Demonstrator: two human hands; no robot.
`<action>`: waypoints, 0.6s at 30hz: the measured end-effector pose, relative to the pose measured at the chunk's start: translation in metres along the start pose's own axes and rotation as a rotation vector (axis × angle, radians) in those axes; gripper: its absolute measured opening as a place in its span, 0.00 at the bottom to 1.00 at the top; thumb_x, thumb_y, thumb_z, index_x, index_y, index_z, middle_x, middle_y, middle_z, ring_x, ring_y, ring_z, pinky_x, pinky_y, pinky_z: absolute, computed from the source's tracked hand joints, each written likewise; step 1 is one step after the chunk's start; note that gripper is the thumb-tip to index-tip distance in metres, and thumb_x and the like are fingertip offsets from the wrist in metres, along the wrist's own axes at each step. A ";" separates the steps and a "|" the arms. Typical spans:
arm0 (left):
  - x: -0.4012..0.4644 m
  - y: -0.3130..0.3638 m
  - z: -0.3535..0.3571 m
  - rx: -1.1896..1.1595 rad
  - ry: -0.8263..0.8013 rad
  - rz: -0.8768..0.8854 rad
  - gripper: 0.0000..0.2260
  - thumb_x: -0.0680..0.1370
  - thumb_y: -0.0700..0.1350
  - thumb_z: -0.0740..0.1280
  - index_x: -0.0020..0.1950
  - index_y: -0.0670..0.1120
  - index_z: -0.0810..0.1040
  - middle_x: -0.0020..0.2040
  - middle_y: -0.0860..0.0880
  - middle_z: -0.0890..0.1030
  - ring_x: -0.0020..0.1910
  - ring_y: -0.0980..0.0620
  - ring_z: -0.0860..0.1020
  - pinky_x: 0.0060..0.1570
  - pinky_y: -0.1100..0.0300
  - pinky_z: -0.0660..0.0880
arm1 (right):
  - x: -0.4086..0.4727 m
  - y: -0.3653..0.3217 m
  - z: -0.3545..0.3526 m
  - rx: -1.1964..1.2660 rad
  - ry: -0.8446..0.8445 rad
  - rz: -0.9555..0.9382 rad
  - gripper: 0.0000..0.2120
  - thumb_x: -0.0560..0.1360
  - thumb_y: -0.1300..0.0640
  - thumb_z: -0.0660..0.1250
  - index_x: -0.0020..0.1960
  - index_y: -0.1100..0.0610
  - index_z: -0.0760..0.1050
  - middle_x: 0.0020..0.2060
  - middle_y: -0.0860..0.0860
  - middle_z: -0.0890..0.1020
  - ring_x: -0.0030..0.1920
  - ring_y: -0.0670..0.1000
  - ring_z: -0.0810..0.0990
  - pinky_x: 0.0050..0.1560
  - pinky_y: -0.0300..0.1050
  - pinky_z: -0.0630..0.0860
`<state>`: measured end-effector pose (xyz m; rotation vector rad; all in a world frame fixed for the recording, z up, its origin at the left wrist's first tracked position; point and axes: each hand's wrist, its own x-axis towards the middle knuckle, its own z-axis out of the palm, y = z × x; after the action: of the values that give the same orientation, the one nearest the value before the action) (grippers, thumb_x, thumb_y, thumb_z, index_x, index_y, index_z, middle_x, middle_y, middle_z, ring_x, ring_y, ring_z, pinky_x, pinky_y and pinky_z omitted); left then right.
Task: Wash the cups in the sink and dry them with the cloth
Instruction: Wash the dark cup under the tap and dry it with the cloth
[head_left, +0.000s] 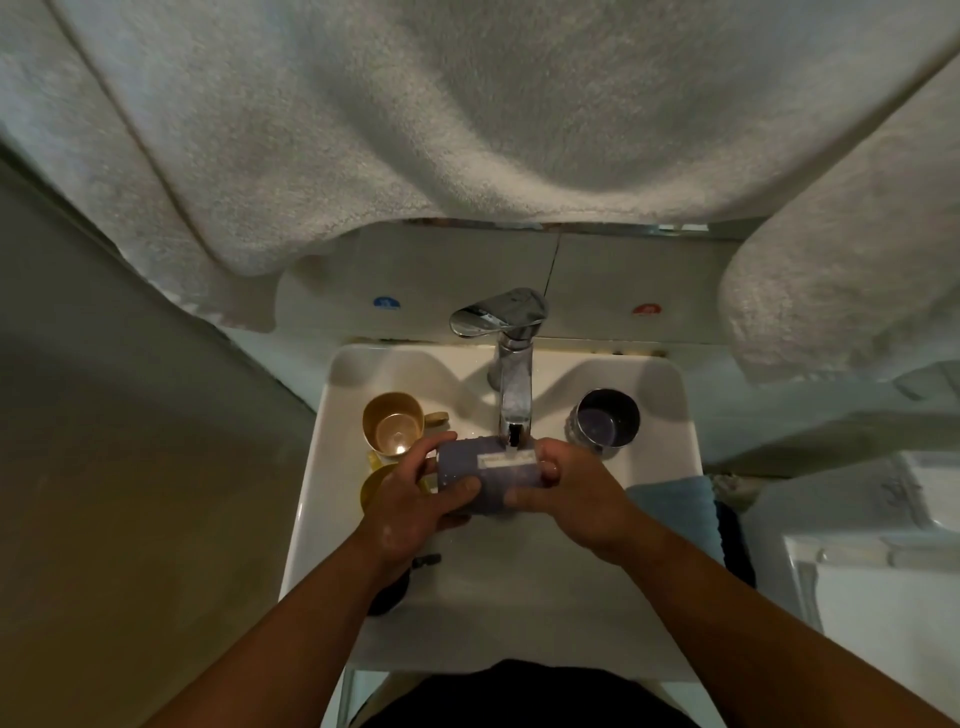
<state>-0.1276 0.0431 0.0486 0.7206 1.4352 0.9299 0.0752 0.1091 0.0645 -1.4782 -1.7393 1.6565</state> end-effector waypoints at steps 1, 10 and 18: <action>0.000 -0.001 -0.002 -0.008 -0.011 -0.005 0.31 0.68 0.51 0.76 0.70 0.58 0.72 0.67 0.48 0.76 0.61 0.44 0.80 0.51 0.46 0.83 | -0.001 0.002 -0.001 -0.036 -0.015 -0.022 0.10 0.71 0.59 0.77 0.43 0.50 0.77 0.37 0.46 0.82 0.37 0.41 0.81 0.37 0.36 0.76; 0.005 -0.001 0.000 0.105 0.011 0.060 0.34 0.68 0.47 0.81 0.71 0.58 0.72 0.67 0.52 0.76 0.62 0.49 0.79 0.53 0.49 0.83 | -0.003 0.010 0.008 0.178 0.050 0.026 0.09 0.74 0.60 0.75 0.52 0.56 0.78 0.42 0.49 0.85 0.44 0.46 0.84 0.44 0.39 0.81; 0.007 0.005 0.021 0.127 0.015 0.099 0.14 0.82 0.49 0.66 0.64 0.65 0.74 0.67 0.49 0.76 0.62 0.49 0.77 0.49 0.53 0.84 | 0.002 0.033 -0.001 0.500 0.174 0.223 0.09 0.79 0.61 0.67 0.59 0.61 0.77 0.55 0.60 0.83 0.59 0.60 0.80 0.64 0.58 0.77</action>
<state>-0.1083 0.0541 0.0501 0.8871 1.4924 0.9278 0.0893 0.1046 0.0348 -1.5457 -0.9982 1.8310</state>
